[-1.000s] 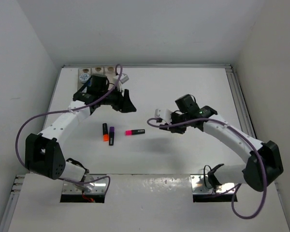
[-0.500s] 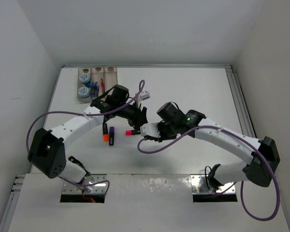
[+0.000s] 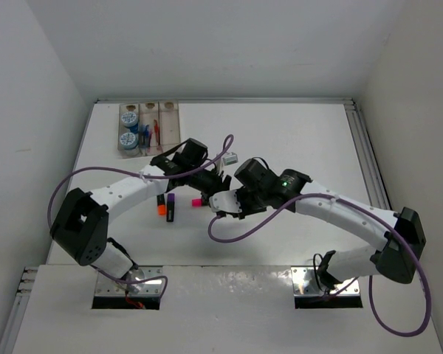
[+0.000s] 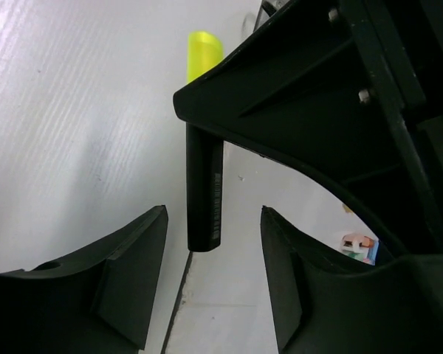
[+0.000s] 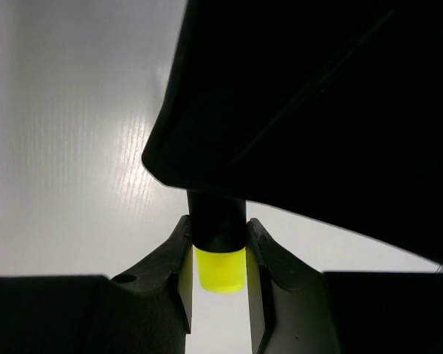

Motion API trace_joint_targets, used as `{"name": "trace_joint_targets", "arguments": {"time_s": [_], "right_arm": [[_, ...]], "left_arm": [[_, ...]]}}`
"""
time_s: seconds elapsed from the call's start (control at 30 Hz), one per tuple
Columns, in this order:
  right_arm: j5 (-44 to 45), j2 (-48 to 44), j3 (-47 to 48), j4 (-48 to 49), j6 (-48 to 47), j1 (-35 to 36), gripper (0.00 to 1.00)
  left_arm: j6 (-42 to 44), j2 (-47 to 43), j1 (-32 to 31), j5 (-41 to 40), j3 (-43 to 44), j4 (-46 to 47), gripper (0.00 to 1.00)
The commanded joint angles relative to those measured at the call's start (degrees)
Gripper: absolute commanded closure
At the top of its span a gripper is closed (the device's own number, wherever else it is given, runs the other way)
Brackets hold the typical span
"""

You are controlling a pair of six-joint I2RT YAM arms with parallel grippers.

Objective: Sort the stationery into containers
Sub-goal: Pick up the pen from the center of the board.

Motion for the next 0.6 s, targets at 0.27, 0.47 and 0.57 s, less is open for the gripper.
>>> {"name": "trace_joint_targets", "arguments": {"time_s": [0.27, 0.47, 0.57], "right_arm": [[4.31, -0.45, 2.85, 4.55, 2.54, 1.02, 0.83], [8.45, -3.44, 1.62, 13.42, 10.03, -6.77, 0.31], [6.96, -5.99, 0.65, 16.25, 14.42, -14.33, 0.23]], "left_arm": [[-2.48, -1.64, 0.36, 2.4, -1.91, 5.24, 1.0], [-4.78, -1.65, 10.27, -2.77, -0.78, 5.52, 1.0], [-4.6, -0.24, 16.35, -9.79, 4.75, 3.32, 1.0]]}}
